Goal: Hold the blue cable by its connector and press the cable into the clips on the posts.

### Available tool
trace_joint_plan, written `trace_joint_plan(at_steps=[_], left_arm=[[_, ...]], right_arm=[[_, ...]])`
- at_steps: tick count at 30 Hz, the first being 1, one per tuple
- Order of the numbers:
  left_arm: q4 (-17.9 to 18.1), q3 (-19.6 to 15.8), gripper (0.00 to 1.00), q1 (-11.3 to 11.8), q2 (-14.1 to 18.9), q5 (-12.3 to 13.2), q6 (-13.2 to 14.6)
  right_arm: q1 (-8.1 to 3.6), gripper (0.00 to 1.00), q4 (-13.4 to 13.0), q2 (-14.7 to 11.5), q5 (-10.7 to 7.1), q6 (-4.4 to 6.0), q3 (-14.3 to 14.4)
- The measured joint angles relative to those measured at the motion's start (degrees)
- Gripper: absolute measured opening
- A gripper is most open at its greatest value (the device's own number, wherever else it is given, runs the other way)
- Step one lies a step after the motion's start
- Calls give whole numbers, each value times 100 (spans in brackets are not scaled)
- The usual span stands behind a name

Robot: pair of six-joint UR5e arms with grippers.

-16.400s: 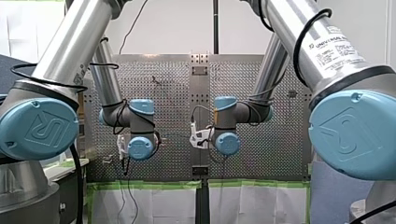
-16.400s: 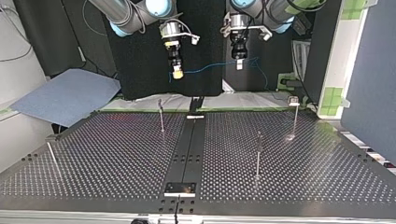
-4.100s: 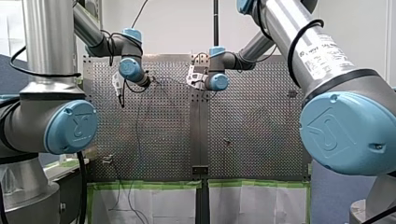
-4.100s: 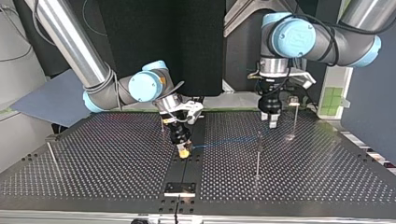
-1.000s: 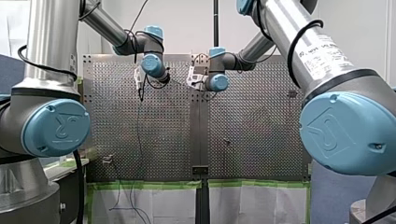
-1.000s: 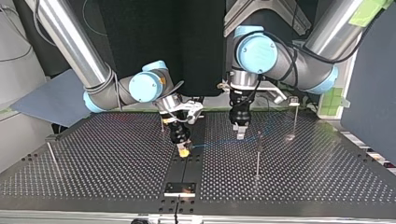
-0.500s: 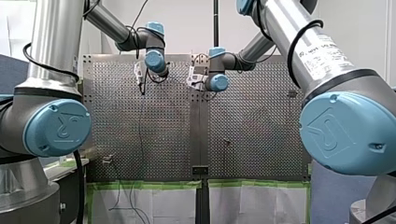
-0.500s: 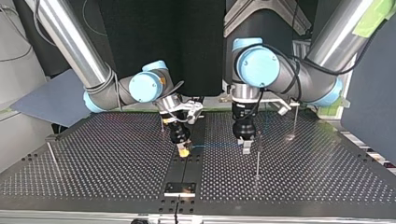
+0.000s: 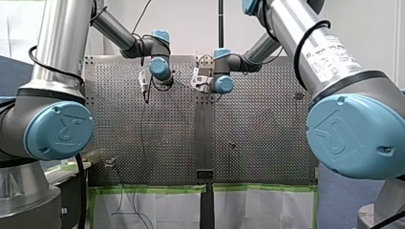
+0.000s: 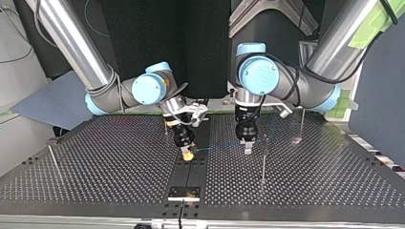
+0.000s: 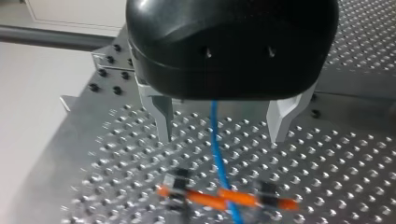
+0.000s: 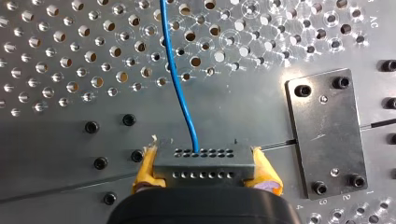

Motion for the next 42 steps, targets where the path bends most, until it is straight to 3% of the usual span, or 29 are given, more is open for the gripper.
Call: trace_joint_plan(at_steps=[9, 26, 28, 29, 30, 31, 32, 33, 35, 36, 42], left_arm=[[-60, 342, 100, 4, -328, -82, -4], [-3, 478, 100, 3, -358, -211, 106], [1, 479, 69, -17, -357, -249, 176], [2, 479, 69, -30, -357, -285, 228], [3, 479, 52, -41, -357, -316, 267], [4, 479, 27, -51, -358, -349, 305], [10, 479, 27, -64, -358, -397, 358], [17, 479, 10, -74, -358, -438, 398], [33, 479, 10, -97, -358, -545, 468], [38, 479, 0, -106, -358, -593, 488], [55, 479, 0, -159, -358, -824, 532]], right_arm=[[-2, 0, 12, -1, -4, 3, -13], [-2, 0, 14, 6, 4, -10, -14], [-2, 0, 17, 6, 4, -10, -13], [-2, 0, 17, 6, 4, -10, -14], [-1, 0, 18, 5, 4, -10, -13], [-1, 0, 18, 5, 4, -9, -14], [-2, 0, 19, 5, 3, -9, -13], [-2, 0, 22, 6, 3, -8, -14], [-2, 0, 28, 5, 3, -5, -14], [-1, 0, 37, 5, 3, -5, -14], [-1, 0, 81, 5, 4, -8, -13]])
